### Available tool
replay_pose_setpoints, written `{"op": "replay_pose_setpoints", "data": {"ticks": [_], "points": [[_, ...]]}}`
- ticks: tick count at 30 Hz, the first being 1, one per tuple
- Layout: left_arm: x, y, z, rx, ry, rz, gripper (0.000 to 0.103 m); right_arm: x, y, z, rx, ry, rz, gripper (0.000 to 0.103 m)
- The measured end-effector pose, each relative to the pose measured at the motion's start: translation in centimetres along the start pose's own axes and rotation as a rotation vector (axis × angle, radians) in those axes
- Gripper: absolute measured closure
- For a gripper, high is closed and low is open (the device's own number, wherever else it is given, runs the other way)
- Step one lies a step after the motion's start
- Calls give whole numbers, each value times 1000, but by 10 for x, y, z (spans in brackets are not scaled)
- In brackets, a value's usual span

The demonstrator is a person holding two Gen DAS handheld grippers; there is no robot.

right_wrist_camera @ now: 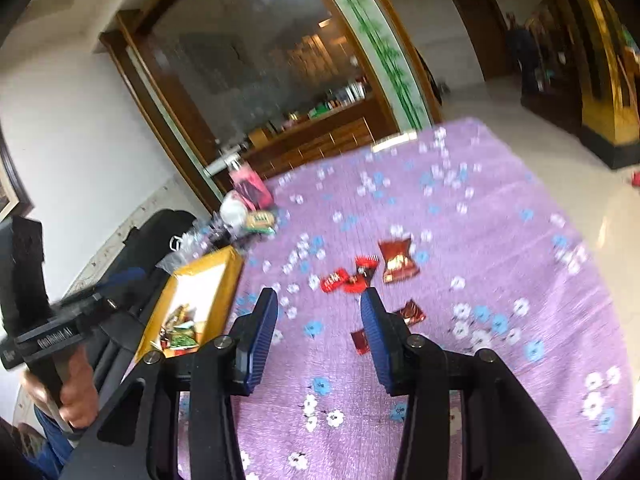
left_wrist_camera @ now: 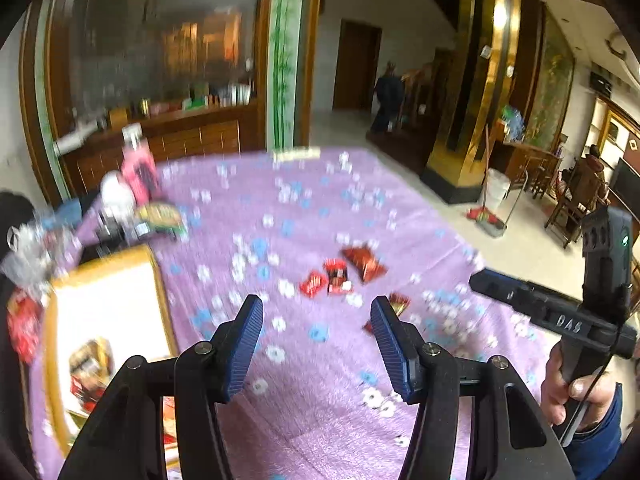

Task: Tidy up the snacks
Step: 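Move both grippers back toward the candies left on the table, then grasp a red candy with the left gripper while the right grasps a red-brown candy bag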

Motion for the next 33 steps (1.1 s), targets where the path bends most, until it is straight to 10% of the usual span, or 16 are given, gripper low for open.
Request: {"op": "replay_pose_setpoints", "data": {"ticks": [14, 27, 33], "points": [[14, -146, -8, -192, -6, -33, 44, 60, -85, -61, 14, -169, 118, 61], [24, -235, -6, -274, -45, -49, 45, 125, -106, -40, 33, -269, 68, 61], [27, -243, -4, -246, -66, -85, 72, 117, -111, -36, 7, -245, 59, 61]]}}
Point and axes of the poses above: each gripper's, at about its wrist camera, not at the fingertips, and y roughly against the way its jaws point, x to its right, z to its underside, the point moved 3 cm from there along -y, roughly the way its jaws point, and after that the axes turned 9 degrees about -z, right-handed, at the moved point
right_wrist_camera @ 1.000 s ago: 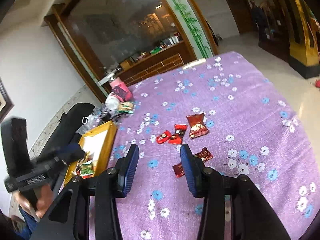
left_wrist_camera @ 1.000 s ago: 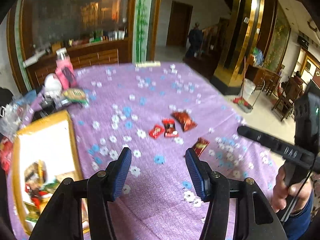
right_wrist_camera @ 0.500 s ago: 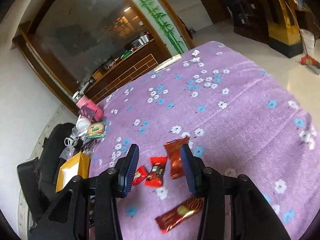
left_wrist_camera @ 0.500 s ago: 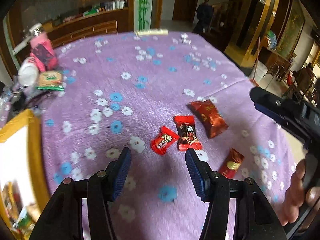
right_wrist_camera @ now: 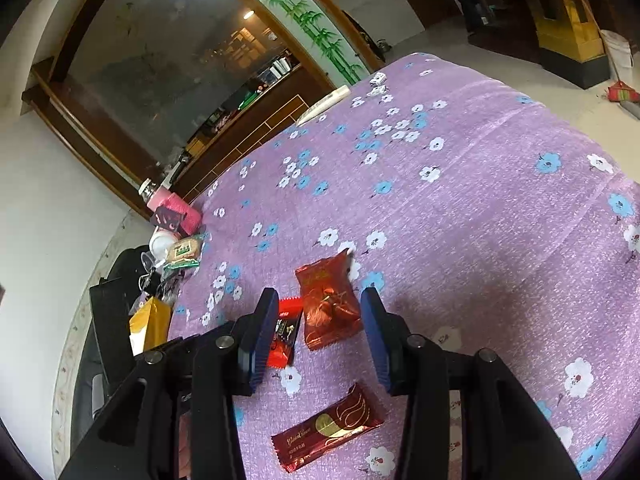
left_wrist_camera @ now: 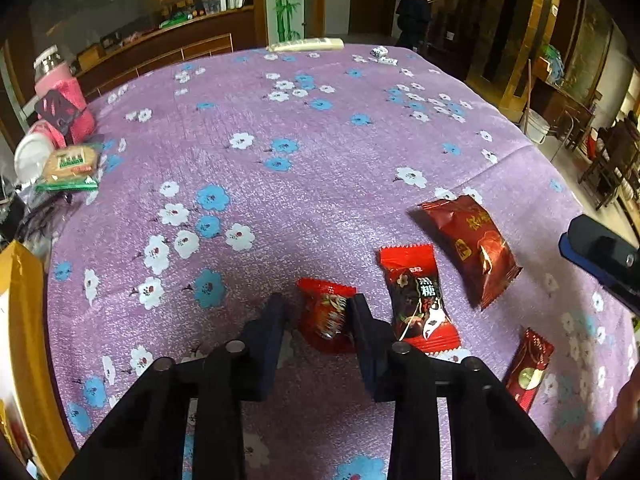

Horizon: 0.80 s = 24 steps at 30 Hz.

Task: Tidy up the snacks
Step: 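Grasp a red candy with the left gripper while the right grasps a red-brown candy bag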

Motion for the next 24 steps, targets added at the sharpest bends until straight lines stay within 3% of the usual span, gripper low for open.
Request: {"op": "replay_pose_setpoints", "data": {"ticks": [1, 11, 17, 24], "points": [[-1, 1, 2, 6, 5, -5, 78, 0, 0, 0, 4, 3, 4, 61], [-38, 28, 43, -26, 120, -15, 80, 6, -2, 2, 11, 24, 60, 61], [-42, 48, 51, 82, 163, 2, 80, -1, -12, 5, -10, 98, 73, 61], [-47, 47, 52, 110, 138, 13, 80, -17, -40, 12, -105, 136, 133, 61]]}}
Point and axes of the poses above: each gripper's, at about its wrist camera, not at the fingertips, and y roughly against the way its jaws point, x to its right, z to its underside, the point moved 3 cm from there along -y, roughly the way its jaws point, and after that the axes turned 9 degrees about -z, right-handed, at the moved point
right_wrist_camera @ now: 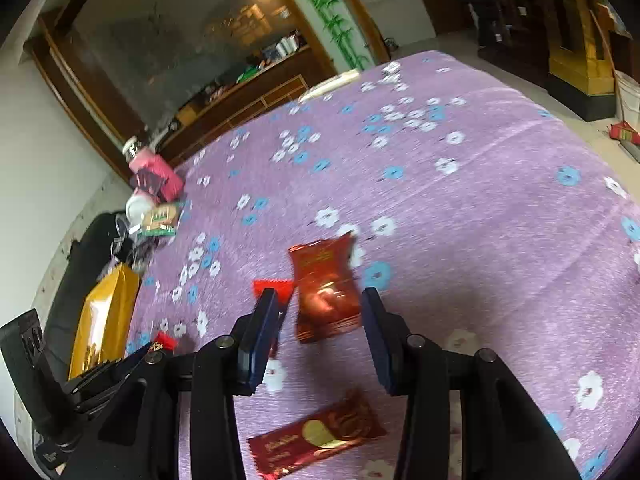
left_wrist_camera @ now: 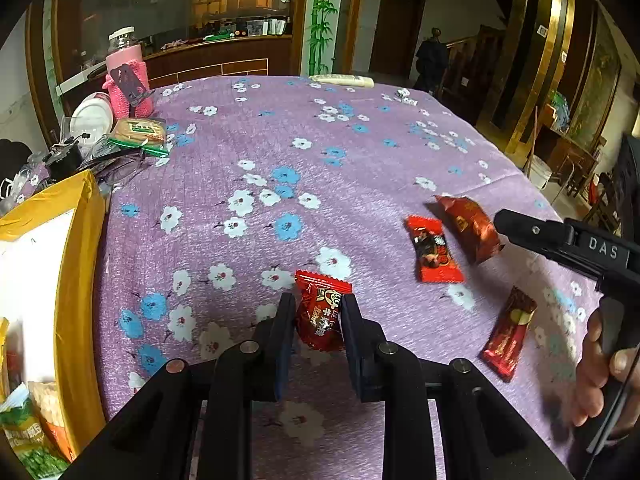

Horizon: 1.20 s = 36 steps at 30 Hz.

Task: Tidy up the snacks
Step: 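Grasp a red candy with the left gripper while the right grasps a red-brown candy bag, then lift and carry the red candy and candy bag over the foam box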

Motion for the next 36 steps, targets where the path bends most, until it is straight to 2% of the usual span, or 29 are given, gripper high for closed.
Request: {"op": "replay_pose_setpoints", "data": {"ticks": [6, 12, 16, 18, 25, 29, 36], "points": [[-5, 10, -2, 20, 14, 26, 80, -11, -36, -9, -103, 129, 195, 61], [-8, 10, -4, 18, 35, 33, 80, -11, -35, 5, -34, 172, 218, 66], [-9, 12, -5, 27, 48, 29, 80, -23, -11, 3, 54, 203, 131, 67], [-11, 14, -6, 46, 55, 11, 80, -33, -7, 4, 70, 226, 100, 67], [-24, 19, -11, 82, 99, -7, 80, -81, -17, 29, 26, 381, 39, 67], [-24, 21, -11, 117, 96, -51, 80, -101, -15, 38, 37, 462, 1, 67], [-23, 33, -13, 201, 73, -132, 80, -101, -13, 39, 43, 465, -21, 67]]}}
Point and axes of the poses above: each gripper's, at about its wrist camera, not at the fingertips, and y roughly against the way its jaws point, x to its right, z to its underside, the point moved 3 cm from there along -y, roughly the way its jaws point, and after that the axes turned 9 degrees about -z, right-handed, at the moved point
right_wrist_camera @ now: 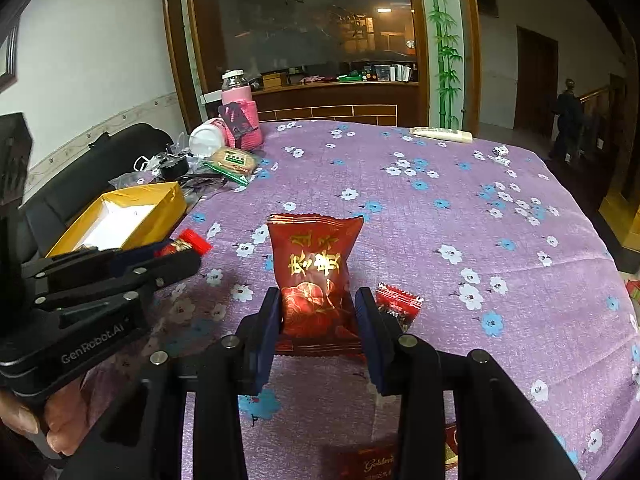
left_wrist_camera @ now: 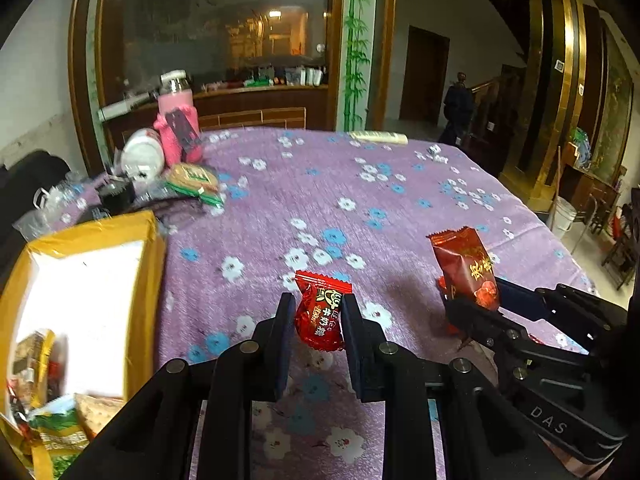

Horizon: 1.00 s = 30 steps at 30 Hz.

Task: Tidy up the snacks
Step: 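Lift and carry the red candy and candy bag over the foam box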

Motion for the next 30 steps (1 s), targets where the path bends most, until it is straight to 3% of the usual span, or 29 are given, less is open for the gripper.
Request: {"op": "replay_pose_setpoints", "data": {"ticks": [13, 30], "points": [[10, 20, -3, 156, -83, -106, 79, 2, -2, 0, 15, 3, 21, 67], [7, 24, -5, 173, -77, -118, 79, 10, -4, 1, 14, -37, 22, 67]]}}
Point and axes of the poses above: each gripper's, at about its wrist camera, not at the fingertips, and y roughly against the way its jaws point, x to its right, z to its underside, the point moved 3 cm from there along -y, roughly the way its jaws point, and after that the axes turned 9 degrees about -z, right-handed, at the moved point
